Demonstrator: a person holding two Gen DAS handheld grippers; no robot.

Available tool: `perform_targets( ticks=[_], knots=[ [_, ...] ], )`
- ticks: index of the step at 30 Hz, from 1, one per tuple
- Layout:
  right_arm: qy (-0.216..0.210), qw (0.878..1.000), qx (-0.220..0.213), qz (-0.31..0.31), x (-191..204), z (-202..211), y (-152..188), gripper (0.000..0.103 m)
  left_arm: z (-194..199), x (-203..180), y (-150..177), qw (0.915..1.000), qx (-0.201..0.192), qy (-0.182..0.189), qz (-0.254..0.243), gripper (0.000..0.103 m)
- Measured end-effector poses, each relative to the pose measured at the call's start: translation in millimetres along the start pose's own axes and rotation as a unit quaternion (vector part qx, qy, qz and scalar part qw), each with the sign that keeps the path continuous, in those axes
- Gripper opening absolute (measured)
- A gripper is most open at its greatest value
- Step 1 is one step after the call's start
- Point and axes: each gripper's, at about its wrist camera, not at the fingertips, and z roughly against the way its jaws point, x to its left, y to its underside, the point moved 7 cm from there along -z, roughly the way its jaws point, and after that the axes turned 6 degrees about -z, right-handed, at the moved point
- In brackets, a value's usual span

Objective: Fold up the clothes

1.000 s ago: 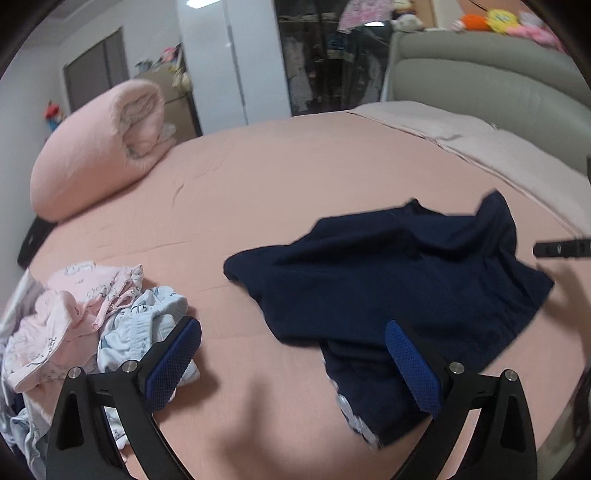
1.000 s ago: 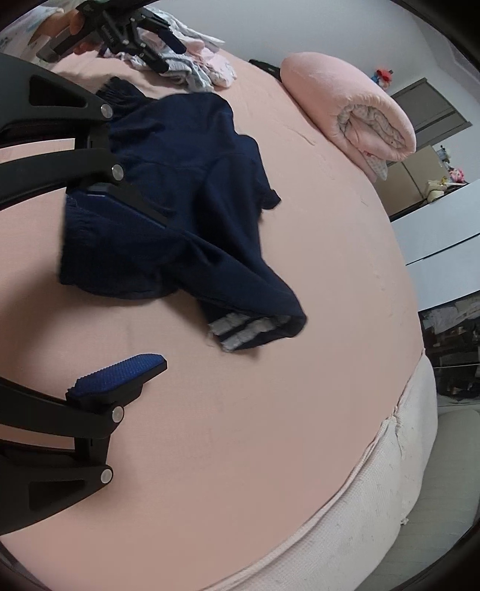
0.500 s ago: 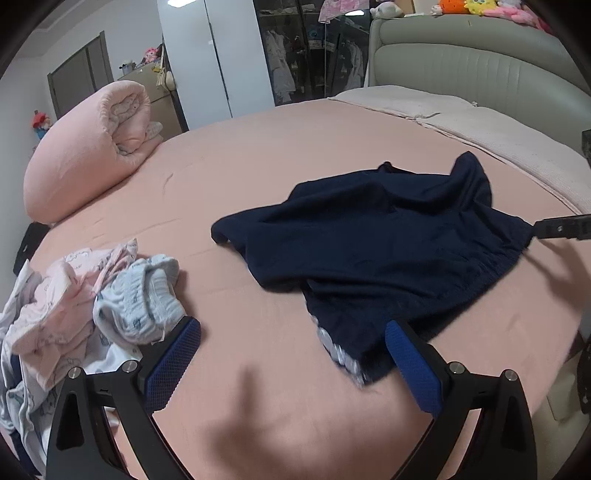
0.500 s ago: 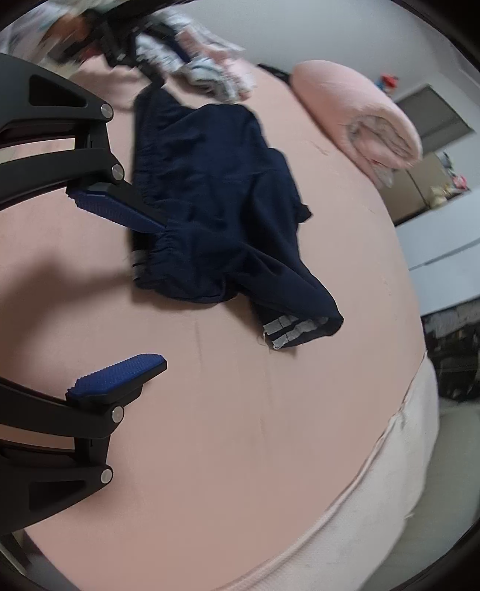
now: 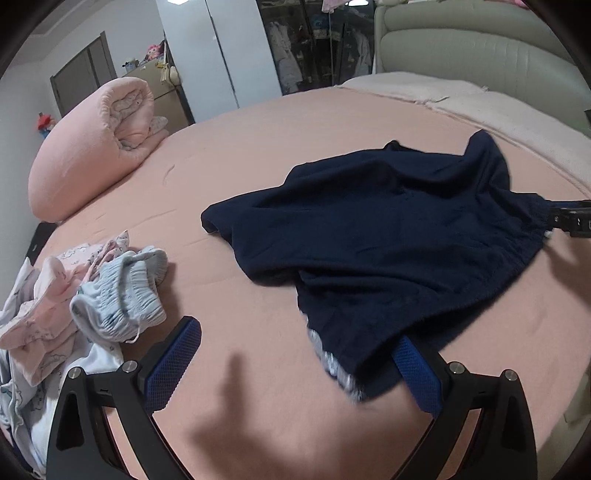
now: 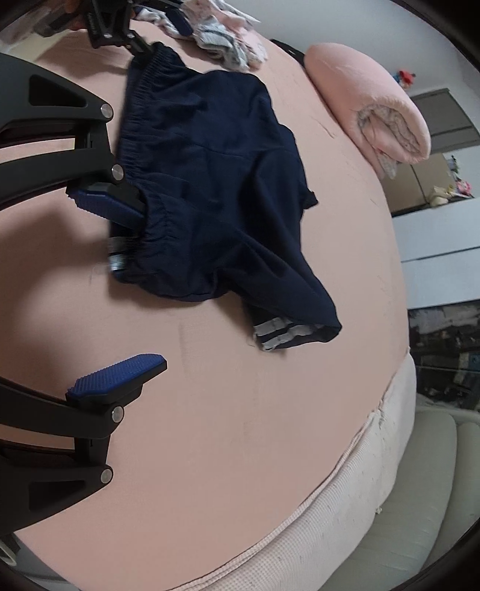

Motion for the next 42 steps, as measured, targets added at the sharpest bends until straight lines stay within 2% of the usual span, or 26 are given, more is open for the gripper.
perform_targets(
  ticks=[3, 5, 9, 11, 13, 16, 19, 21, 23, 25, 29, 32, 34, 35, 37, 40, 42],
  knots=[
    [0.030, 0.999, -0.001, 0.035, 6.7, -7.3, -0.2, 0.068, -11.1, -7.3, -2.8, 0.9997, 0.020, -0.012, -0.009, 0.101],
    [0.072, 0.994, -0.012, 0.084, 14.0, -11.8, 2.1, 0.068, -18.1, -13.8, -2.2, 0.9991, 0.032, -0.022, -0.019, 0.102],
    [0.149, 0.971, -0.053, 0.179, 31.3, -13.4, 9.8, 0.068, -15.2, -26.0, -2.3, 0.9963, 0.017, -0.067, -0.052, 0.102],
    [0.169, 0.963, -0.069, 0.200, 36.8, -12.0, 12.9, 0.068, -13.1, -29.2, -2.8, 0.9941, 0.013, -0.088, -0.063, 0.103],
    [0.173, 0.962, -0.070, 0.197, 37.8, -12.3, 14.5, 0.068, -11.3, -31.0, -3.0, 0.9924, 0.009, -0.102, -0.067, 0.103],
    [0.154, 0.974, -0.055, 0.159, 31.2, -13.9, 14.4, 0.068, -12.9, -28.5, -2.4, 0.9930, 0.012, -0.101, -0.060, 0.103],
    [0.138, 0.978, -0.047, 0.149, 29.5, -15.2, 15.6, 0.066, -15.8, -25.8, -2.6, 0.9939, 0.018, -0.096, -0.050, 0.103],
    [0.132, 0.977, -0.045, 0.158, 32.8, -16.5, 18.5, 0.058, -16.1, -25.9, -2.2, 0.9938, 0.021, -0.100, -0.043, 0.103],
    [0.119, 0.978, -0.042, 0.165, 41.9, -19.0, 22.8, 0.038, -16.7, -25.9, -1.3, 0.9942, 0.026, -0.101, -0.029, 0.103],
    [0.115, 0.977, -0.040, 0.177, 49.9, -20.9, 26.9, 0.023, -18.4, -24.6, 0.1, 0.9953, 0.033, -0.090, -0.005, 0.102],
    [0.131, 0.966, -0.040, 0.220, 66.1, -24.4, 34.4, 0.010, -22.5, -22.6, 2.8, 0.9968, 0.046, -0.052, 0.041, 0.097],
    [0.140, 0.961, -0.039, 0.236, 72.8, -25.6, 39.0, 0.009, -20.5, -30.6, 1.8, 0.9979, 0.042, -0.037, 0.033, 0.080],
    [0.131, 0.965, -0.036, 0.225, 71.1, -25.3, 38.1, 0.009, -16.9, -41.8, 0.1, 0.9987, 0.034, -0.037, 0.008, 0.057],
    [0.125, 0.967, -0.035, 0.219, 70.1, -25.2, 37.6, 0.009, -15.6, -49.0, -0.4, 0.9985, 0.030, -0.044, -0.010, 0.051],
    [0.113, 0.971, -0.031, 0.207, 67.2, -23.7, 36.2, 0.009, -13.6, -63.7, -0.9, 0.9967, 0.023, -0.061, -0.049, 0.034],
    [0.093, 0.977, -0.026, 0.188, 62.8, -21.3, 34.0, 0.009, -14.5, -76.4, -2.3, 0.9921, 0.017, -0.075, -0.100, 0.019],
    [0.081, 0.981, -0.024, 0.176, 60.1, -20.6, 33.6, 0.009, -14.3, -79.2, -2.3, 0.9907, 0.013, -0.074, -0.113, 0.016]
  ],
)
